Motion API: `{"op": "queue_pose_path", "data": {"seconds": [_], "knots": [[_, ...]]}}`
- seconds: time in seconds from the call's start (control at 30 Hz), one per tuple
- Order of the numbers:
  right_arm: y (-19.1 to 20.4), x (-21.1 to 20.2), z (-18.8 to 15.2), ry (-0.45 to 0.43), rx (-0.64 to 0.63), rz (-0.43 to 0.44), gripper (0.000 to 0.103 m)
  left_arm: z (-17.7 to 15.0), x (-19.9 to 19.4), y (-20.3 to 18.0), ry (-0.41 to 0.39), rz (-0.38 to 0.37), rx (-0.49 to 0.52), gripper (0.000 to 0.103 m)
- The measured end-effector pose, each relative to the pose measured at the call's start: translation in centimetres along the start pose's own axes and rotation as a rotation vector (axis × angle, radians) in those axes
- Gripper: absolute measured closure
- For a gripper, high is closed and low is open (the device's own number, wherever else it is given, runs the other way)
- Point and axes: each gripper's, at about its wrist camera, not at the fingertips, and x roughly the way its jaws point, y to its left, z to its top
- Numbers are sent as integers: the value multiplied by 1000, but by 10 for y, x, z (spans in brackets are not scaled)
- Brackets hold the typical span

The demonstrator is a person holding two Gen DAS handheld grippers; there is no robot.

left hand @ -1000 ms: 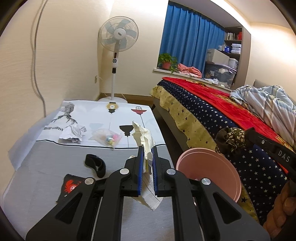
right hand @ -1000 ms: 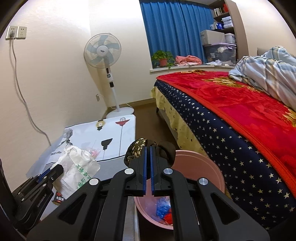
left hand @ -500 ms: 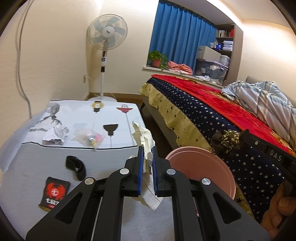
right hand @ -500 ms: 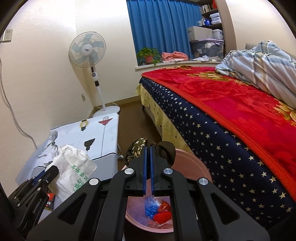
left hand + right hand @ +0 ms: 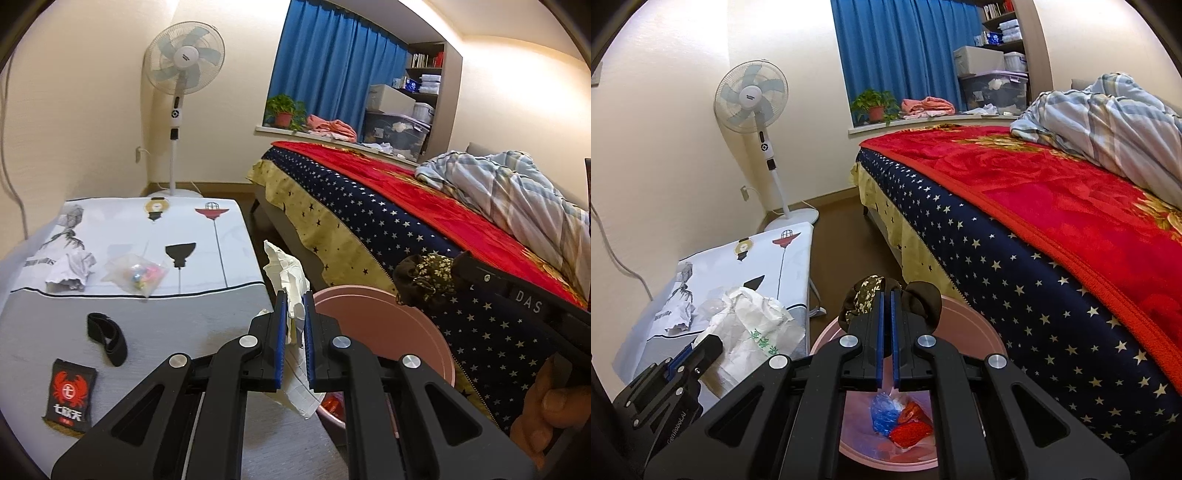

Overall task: Collect trash
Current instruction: 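Carry the floral cloth with the right gripper while the left gripper carries the tissue over the bin, then open the right gripper over the bin while the left gripper releases the tissue into it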

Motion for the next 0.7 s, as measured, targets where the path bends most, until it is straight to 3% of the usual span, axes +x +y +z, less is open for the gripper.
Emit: {"op": "queue_pose_path", "data": {"seconds": [0.47, 0.63, 0.7], "knots": [[-13, 14, -1, 33, 18, -53, 100, -7, 32, -23, 56, -59, 26, 95], [-18, 17, -1, 46, 33, -68, 95, -9, 42, -33, 85, -116, 31, 94], [-21, 21, -1, 65, 45, -74, 93, -12, 47, -35, 106, -141, 25, 85]]}}
